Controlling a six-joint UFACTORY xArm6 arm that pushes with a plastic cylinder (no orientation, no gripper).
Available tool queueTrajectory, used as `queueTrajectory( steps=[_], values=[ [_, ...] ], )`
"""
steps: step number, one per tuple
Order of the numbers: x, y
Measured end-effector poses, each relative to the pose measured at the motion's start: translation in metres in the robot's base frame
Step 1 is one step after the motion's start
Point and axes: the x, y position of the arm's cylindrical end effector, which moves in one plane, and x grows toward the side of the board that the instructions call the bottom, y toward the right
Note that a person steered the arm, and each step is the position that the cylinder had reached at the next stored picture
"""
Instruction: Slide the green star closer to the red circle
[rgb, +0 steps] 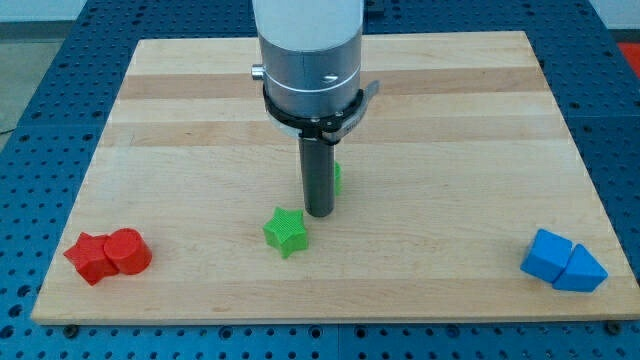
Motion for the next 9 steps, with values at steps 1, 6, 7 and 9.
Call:
queueTrajectory(
  steps=[1,6,7,9],
  values=[
    [0.01,0.045],
    [0.06,-0.074],
    [-0.008,-0.086],
    [0.072,-0.101]
  ],
)
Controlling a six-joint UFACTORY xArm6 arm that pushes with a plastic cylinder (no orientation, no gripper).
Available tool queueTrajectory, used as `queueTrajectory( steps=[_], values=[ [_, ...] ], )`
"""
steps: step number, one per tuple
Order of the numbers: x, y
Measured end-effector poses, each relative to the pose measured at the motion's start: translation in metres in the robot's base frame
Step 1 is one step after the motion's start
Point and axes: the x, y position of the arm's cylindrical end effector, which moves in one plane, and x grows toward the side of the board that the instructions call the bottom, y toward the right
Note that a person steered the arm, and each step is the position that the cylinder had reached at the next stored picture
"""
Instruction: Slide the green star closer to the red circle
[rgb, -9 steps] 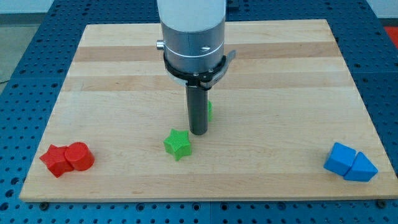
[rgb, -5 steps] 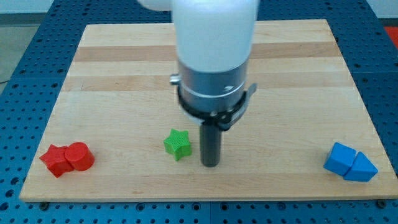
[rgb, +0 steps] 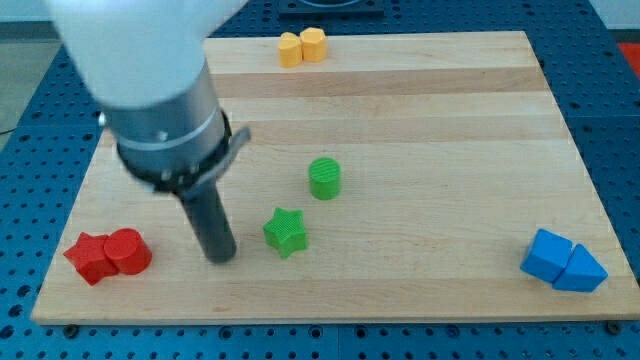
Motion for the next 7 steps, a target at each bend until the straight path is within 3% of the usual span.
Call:
queueTrajectory(
  steps=[1,3,5,7],
  values=[
    [0.017,0.033],
    [-0.065,0.058],
    [-0.02,0.071],
    [-0.108,0.065]
  ],
)
